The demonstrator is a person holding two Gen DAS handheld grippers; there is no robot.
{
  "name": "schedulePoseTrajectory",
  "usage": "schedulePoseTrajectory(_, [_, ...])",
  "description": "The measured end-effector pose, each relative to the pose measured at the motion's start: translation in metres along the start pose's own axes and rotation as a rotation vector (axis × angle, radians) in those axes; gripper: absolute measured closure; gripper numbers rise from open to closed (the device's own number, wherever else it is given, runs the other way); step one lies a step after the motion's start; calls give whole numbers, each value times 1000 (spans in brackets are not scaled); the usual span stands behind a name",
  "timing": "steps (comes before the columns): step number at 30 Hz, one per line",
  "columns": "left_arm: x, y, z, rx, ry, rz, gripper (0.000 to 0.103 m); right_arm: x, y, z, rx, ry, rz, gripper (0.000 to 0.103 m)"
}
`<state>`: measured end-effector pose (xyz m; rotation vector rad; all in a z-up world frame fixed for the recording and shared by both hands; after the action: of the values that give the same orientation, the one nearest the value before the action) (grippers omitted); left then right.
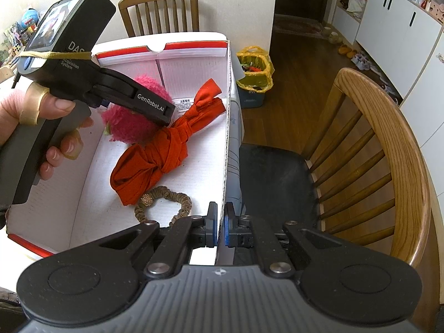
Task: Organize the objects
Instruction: 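Carry the pink plush toy into the box and open the left gripper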
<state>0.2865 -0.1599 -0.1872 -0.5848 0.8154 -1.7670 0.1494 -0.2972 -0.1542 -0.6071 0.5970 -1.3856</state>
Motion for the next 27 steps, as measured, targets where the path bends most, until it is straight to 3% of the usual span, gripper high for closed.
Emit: schedulePoseTrajectory(27, [-2, -72, 28, 145, -45, -36, 17, -1, -3, 0, 5, -18, -13, 99])
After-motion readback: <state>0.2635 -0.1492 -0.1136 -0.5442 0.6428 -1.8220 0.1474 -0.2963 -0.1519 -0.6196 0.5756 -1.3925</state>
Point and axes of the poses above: each gripper's, at about its wrist camera, not at the fingertips, and y roughly the way its jaws point, x to its right, z to its top, the point moved 8 cm from there along y, roughly the way its jaws point, and after that the axes turned 15 degrees about x, right-handed, at the moved point
